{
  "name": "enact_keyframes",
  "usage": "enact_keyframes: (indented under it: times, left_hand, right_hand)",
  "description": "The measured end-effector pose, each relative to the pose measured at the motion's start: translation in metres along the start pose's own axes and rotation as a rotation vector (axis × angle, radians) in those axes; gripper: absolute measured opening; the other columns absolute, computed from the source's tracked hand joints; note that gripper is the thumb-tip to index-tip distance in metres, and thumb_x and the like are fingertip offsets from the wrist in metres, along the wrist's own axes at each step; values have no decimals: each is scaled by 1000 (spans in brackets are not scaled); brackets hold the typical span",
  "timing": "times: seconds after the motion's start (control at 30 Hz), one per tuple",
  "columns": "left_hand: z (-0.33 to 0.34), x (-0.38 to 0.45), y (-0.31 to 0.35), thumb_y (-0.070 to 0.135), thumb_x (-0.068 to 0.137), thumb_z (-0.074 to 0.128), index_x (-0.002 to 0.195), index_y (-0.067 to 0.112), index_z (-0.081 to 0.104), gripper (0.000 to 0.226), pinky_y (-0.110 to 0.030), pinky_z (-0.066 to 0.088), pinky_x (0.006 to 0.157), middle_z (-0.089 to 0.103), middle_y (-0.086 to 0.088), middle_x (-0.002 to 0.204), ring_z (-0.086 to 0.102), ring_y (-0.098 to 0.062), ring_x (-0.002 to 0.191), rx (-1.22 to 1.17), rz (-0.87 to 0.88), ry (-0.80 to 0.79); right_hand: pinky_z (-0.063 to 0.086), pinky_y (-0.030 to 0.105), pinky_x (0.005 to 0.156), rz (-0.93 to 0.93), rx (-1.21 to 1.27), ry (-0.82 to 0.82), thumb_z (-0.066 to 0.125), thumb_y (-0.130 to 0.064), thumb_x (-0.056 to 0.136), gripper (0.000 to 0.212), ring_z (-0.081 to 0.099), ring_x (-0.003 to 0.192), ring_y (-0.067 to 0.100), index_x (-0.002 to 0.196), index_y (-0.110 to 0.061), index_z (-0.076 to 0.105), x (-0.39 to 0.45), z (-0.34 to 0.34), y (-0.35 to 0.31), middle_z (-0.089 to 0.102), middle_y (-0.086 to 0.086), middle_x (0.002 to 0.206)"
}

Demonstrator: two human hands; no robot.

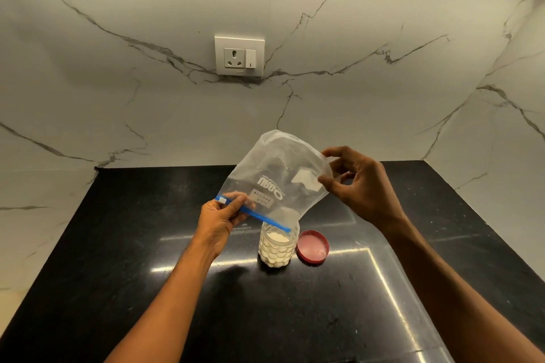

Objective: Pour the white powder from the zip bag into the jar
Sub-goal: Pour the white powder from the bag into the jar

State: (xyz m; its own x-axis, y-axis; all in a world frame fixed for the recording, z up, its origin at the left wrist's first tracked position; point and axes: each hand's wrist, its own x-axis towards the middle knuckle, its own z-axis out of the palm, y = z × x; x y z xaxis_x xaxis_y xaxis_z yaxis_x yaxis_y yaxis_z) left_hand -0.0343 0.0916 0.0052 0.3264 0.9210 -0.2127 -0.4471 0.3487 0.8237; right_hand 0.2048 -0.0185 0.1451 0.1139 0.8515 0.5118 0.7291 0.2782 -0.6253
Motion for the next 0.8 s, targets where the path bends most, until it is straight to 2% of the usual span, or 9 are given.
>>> enact_keyframes:
  times: [0.13,0.23,0.3,0.4,0.47,0.57,0.7,0.8]
  left_hand:
    - [0,0,1,15,79,68,117,-6,62,43,-40,62,83,71,-21,110,71,-33,105,18,-6,4]
    - [2,-1,3,6,90,62,109,-1,65,21,-37,63,80,72,-18,106,71,-30,104,-31,-11,11]
    - [2,0,7,6,91,61,104,1,67,15,-36,63,79,72,-17,100,71,-30,102,-42,5,7]
    - [8,0,13,12,83,66,100,2,69,20,-38,62,83,72,-16,95,71,-30,99,-34,44,-34]
    - [14,0,19,13,79,68,98,2,70,22,-40,61,86,72,-14,98,71,-29,99,-31,65,-56]
    - [27,3,32,13,77,70,96,3,71,21,-36,62,82,73,-12,97,71,-26,97,7,101,-87]
    - [48,3,51,17,75,72,105,4,71,32,-39,60,89,74,-12,101,71,-27,99,69,155,-175]
    - [57,-3,51,21,71,76,118,7,67,50,-41,59,90,75,-13,109,73,-26,98,157,166,-223]
  right_hand:
    - [59,18,69,19,51,74,78,-16,82,37,71,80,8,115,-9,65,0,-2,1,73,2,95]
    - [62,26,72,47,28,-24,78,-16,81,39,72,81,10,118,-9,64,0,-1,2,73,4,96]
    - [62,28,71,66,30,-33,79,-16,81,41,72,80,10,119,-11,64,-3,0,4,73,2,93]
    - [62,29,72,141,57,-32,79,-19,81,46,73,79,12,123,-15,61,-2,-7,11,73,0,90]
    - [62,29,74,199,63,-87,79,-26,80,50,73,83,13,124,-16,59,-2,-9,16,73,0,96]
    - [61,28,74,247,51,-78,79,-28,79,48,71,88,14,122,-14,62,-5,-5,24,72,0,101]
    - [62,31,73,463,464,99,75,-13,82,25,73,87,23,106,-12,68,-17,-4,31,73,10,97]
    - [62,34,70,660,745,208,73,-8,78,25,72,91,30,103,-8,69,-31,4,41,73,16,99]
